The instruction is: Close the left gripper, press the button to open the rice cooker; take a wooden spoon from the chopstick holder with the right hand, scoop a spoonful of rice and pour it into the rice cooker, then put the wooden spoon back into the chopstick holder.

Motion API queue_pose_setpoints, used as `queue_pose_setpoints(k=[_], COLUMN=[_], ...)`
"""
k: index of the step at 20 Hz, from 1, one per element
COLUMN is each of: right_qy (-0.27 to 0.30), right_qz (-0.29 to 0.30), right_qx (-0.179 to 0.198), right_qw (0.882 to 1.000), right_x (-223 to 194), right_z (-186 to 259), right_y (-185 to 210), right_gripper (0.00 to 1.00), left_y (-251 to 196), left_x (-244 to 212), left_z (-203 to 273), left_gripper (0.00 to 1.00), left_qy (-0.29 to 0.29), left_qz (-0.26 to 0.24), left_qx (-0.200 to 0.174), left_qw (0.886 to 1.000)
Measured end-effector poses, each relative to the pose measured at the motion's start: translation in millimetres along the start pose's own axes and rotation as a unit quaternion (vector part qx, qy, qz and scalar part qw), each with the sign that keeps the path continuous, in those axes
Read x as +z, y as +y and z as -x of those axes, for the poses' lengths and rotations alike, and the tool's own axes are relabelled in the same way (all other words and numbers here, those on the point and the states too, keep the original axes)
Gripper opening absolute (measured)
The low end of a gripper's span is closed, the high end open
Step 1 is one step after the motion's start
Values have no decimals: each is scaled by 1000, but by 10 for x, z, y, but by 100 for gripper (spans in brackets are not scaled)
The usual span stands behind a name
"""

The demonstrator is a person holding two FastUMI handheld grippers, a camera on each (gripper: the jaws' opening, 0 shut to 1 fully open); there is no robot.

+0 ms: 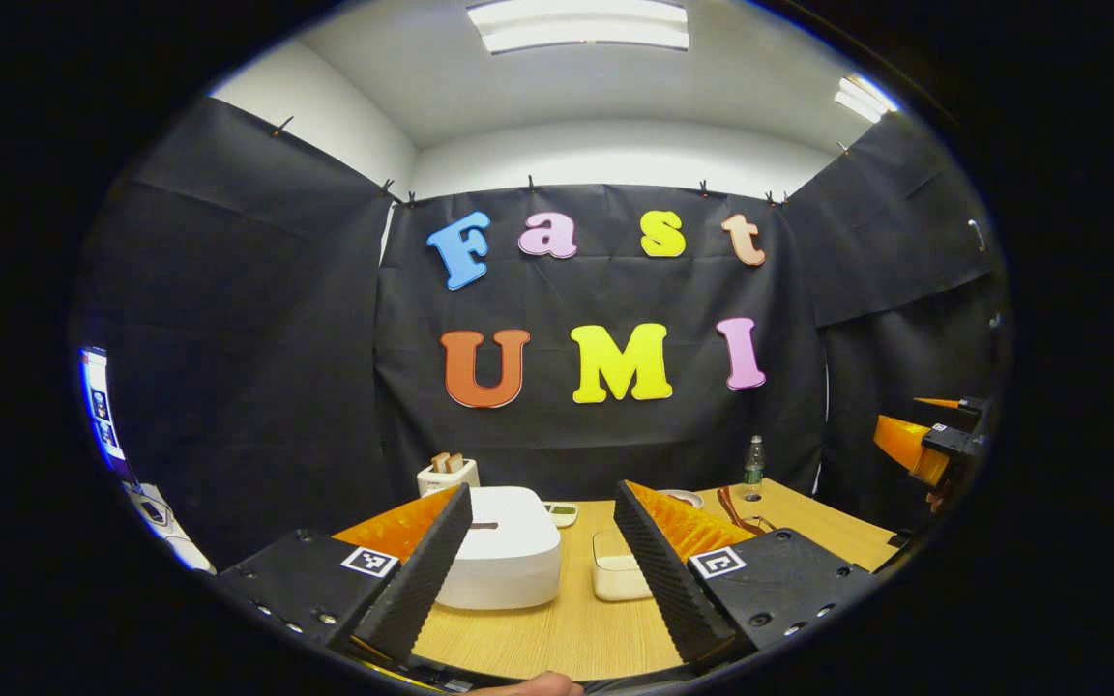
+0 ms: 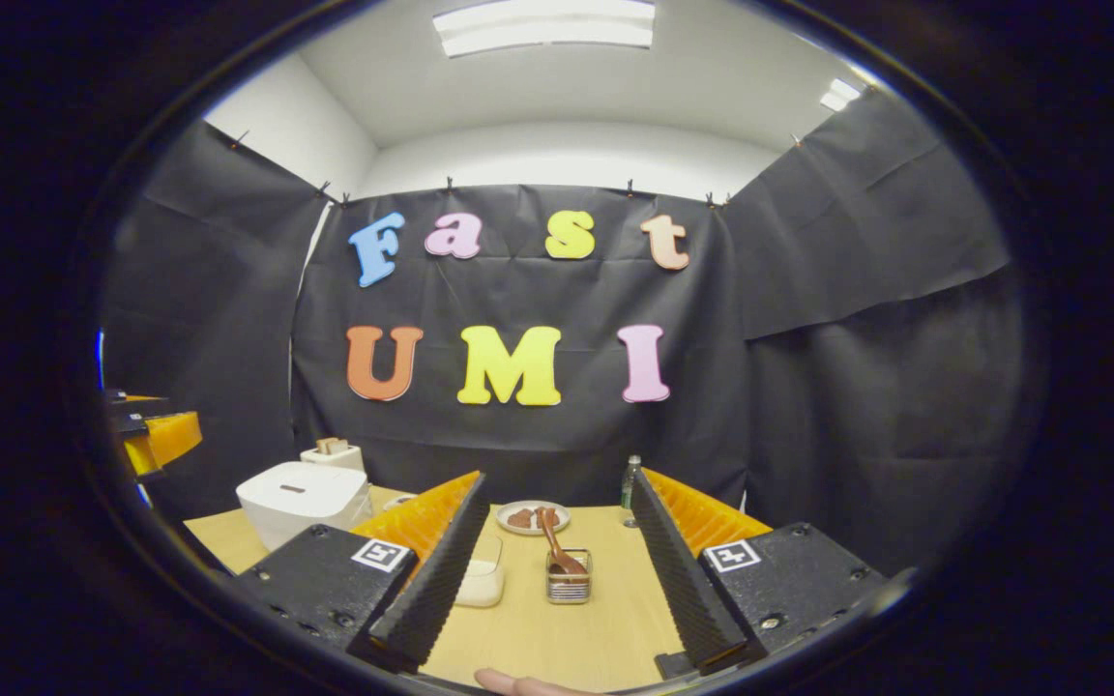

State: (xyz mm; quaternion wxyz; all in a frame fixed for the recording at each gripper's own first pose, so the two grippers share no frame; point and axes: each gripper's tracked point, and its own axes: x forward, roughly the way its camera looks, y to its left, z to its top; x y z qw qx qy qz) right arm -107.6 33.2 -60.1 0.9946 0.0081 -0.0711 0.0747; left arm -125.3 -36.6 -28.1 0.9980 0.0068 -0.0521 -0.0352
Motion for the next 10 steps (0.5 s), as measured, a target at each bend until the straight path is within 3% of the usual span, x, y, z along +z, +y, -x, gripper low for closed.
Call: queue_pose_setpoints(k=[3, 10], right_qy=[-12, -1], right_qz=[-5, -11], right_qx=[-18, -10], right_qw=[1000, 1000], right_x=[37, -3], right_z=[-8, 5], right_y=[-109, -115], right_gripper=[95, 95], left_y=[1, -68], left_x=[24, -14], left_z=[-16, -22], left_gripper=[94, 94], left_qy=[-1, 2], left_qz=[-3, -4], left_qx=[-1, -8], left_qw=[1000, 1000])
